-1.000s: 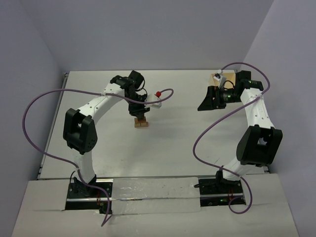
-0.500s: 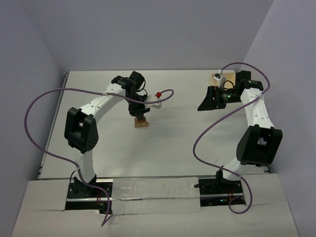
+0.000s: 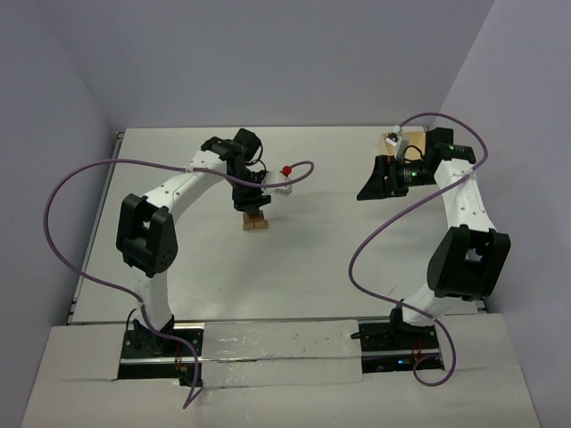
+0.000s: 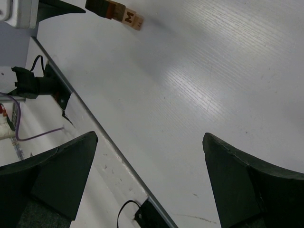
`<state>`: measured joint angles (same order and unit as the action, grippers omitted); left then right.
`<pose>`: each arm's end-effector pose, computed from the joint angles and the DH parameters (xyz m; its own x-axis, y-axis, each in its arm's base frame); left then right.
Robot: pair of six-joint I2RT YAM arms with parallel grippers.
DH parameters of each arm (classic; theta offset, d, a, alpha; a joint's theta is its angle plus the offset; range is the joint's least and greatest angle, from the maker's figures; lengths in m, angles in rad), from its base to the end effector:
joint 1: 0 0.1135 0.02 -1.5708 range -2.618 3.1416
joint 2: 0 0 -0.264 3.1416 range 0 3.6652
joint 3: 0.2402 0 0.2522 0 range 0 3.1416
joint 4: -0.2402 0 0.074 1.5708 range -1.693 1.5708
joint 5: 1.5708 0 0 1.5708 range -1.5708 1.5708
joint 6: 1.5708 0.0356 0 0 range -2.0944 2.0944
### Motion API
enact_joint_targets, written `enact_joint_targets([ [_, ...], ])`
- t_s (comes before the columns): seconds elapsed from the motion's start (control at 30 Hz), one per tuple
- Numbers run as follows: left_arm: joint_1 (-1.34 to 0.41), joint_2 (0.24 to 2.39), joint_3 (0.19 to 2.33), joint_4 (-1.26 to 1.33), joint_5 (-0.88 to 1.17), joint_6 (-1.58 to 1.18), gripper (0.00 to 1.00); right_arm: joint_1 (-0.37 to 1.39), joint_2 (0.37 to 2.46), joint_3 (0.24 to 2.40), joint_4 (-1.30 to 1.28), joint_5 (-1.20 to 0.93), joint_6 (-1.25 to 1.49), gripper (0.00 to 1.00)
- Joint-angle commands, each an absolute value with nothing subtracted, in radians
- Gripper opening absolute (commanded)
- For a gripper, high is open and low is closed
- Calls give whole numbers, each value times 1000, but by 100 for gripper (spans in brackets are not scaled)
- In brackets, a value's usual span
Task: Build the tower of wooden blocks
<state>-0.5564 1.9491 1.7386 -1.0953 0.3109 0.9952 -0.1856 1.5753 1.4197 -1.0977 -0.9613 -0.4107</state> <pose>0.3321 -0.2194 0.2622 0.0328 0.9201 -0.3902 0.9982 -0.0105 0.0590 0.3022 -0.0270 0.3091 -0.7978 -0.0827 -0.5972 -0.5066 0.6291 0.5895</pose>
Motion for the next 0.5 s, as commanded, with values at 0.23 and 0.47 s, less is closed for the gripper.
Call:
enact_joint_targets([
  [0.23,-554,1931,1760,-1094,324,1005,66,-176,1580,1467,-1118,-983,-429,100],
  [0.47,-551,1814,1900,-1143,364,964,91,-167,1575,1468,-1121,-984,-430,100],
])
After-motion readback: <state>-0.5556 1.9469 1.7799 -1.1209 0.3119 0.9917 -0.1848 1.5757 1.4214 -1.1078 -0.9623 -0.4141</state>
